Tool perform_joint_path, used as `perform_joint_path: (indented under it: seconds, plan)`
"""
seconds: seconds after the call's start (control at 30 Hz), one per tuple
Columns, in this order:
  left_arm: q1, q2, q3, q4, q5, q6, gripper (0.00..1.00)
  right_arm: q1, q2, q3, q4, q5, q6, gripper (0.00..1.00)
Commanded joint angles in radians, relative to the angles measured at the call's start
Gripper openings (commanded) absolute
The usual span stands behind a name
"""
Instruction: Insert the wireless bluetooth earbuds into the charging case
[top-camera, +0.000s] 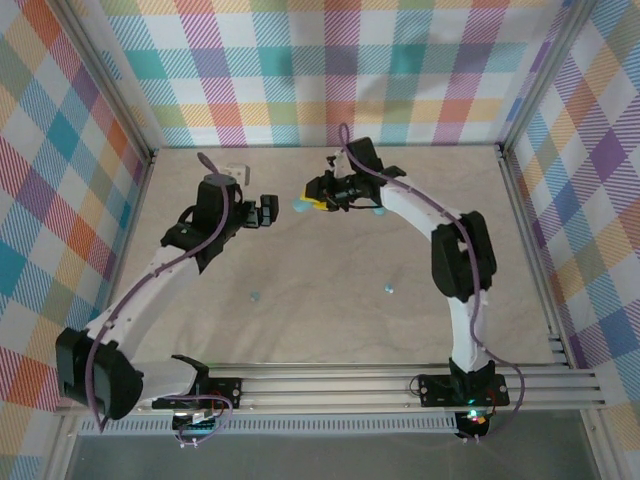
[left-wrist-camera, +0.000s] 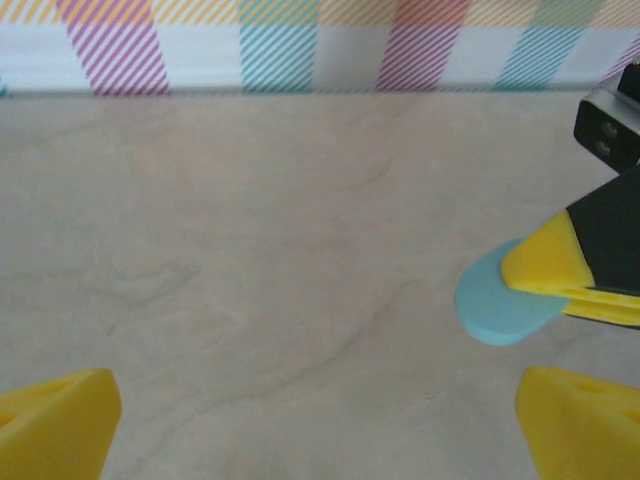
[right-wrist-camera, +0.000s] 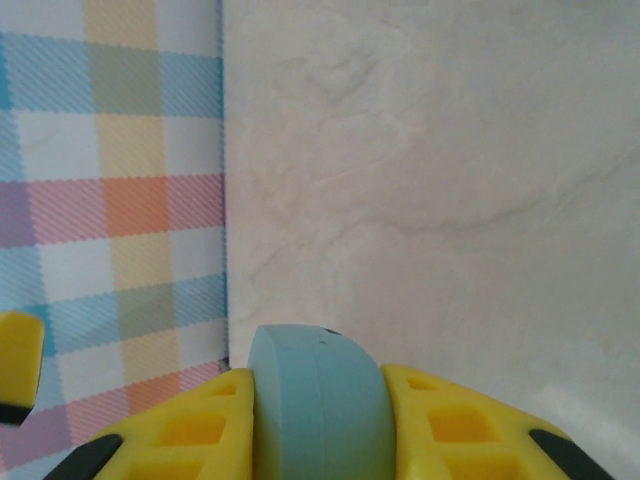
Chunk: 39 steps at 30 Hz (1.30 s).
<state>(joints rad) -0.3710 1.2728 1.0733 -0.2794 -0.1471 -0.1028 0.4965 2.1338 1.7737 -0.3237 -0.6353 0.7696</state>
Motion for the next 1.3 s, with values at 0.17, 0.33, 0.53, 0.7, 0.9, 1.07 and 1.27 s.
perform_joint_path:
  seconds: [0.17, 0.33, 0.53, 0.7, 0.9, 1.07, 1.27]
  plan:
    - [0.069, 0.177, 0.04, 0.1, 0.016, -0.113, 1.0, 0.002, 0.285, 0.293, -0.016, 0.034, -0.021, 0.15]
    - [0.091, 0.314, 0.155, 0.012, 0.076, -0.104, 1.0, 0.002, 0.434, 0.455, -0.056, 0.076, -0.026, 0.16]
    - [0.099, 0.473, 0.276, -0.078, 0.131, -0.134, 1.0, 0.002, 0.546, 0.584, -0.095, 0.098, -0.029, 0.17]
    - [0.1, 0.535, 0.326, -0.091, 0.173, -0.152, 1.0, 0.002, 0.553, 0.587, -0.109, 0.137, -0.057, 0.21]
    - [0.101, 0.547, 0.331, -0.099, 0.176, -0.163, 1.0, 0.003, 0.53, 0.576, -0.191, 0.211, -0.103, 0.37]
    - [0.101, 0.538, 0.312, -0.103, 0.177, -0.174, 1.0, 0.003, 0.475, 0.525, -0.216, 0.265, -0.116, 0.46]
    - [0.101, 0.504, 0.251, -0.089, 0.258, -0.207, 1.0, 0.007, 0.38, 0.479, -0.268, 0.358, -0.159, 0.49]
